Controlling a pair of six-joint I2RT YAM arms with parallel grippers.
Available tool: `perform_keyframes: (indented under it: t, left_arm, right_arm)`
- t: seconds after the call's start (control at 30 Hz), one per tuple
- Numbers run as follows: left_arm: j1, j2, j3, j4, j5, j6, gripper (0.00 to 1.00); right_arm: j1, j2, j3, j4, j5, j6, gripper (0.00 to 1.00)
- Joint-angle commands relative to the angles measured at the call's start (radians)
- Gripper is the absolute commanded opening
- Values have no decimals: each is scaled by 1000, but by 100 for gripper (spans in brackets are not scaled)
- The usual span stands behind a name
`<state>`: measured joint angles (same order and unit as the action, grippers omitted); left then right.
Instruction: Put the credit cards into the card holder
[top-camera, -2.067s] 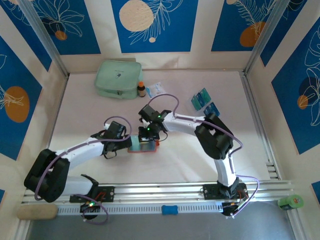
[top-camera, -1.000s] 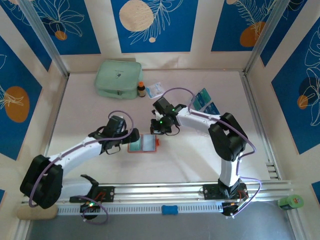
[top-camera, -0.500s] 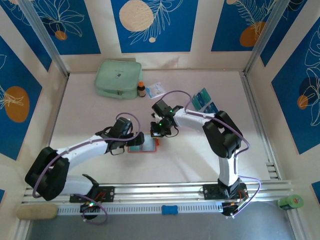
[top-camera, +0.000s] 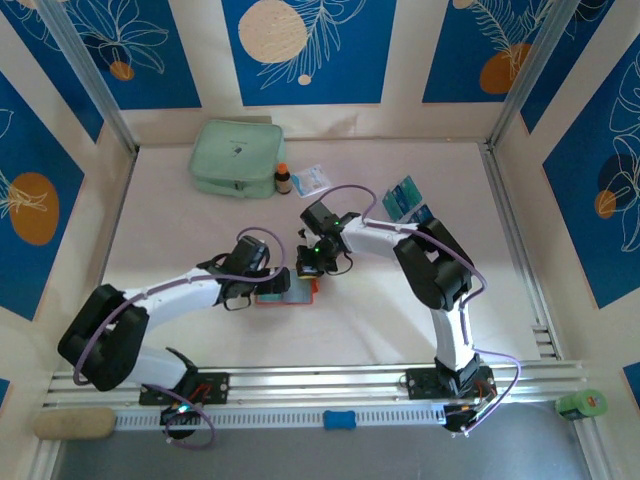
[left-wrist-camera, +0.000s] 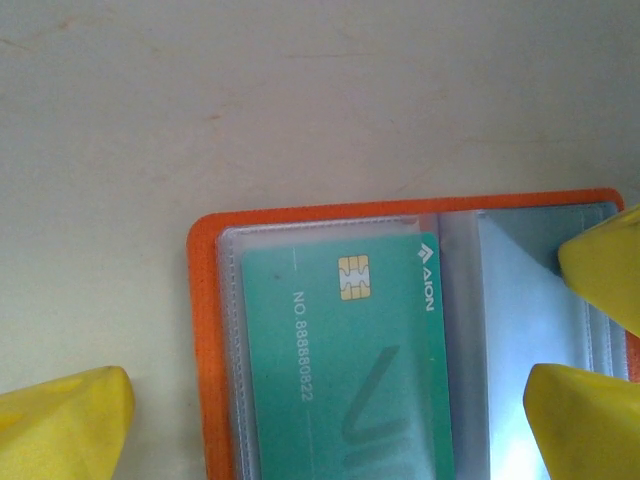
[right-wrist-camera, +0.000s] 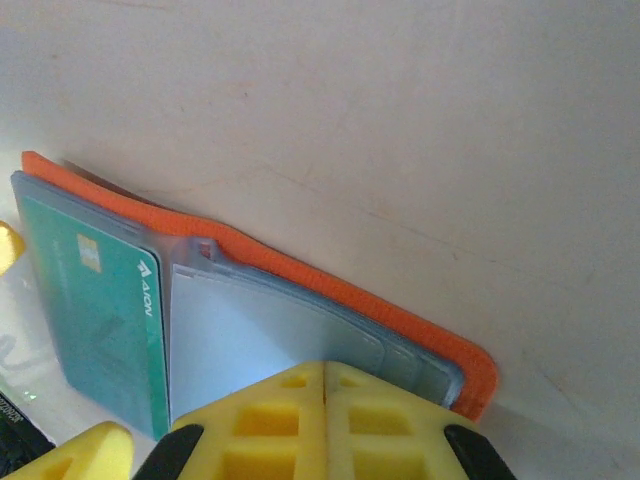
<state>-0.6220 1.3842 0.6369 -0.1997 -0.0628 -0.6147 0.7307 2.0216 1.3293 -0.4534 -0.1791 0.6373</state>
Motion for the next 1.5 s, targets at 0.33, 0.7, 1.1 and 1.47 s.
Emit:
perform_keyframes:
  t: [0.33,0.7,1.1,1.47]
  left_arm:
    - [-17,37,11,37,-6,44,100]
    - [-18,50,-31,53,-25,41,93]
    - [-19,60,-53,86,-4,36,77]
    - [-18,61,-56,89,-2,39,76]
  right_arm:
    - [4,34,-20,36,-53,35,0]
    - [3,16,-14,30,-48,36,0]
    - [-2,-73,-49,38,-5,67,8]
    - [1,-73,-79,81,-10,104,25]
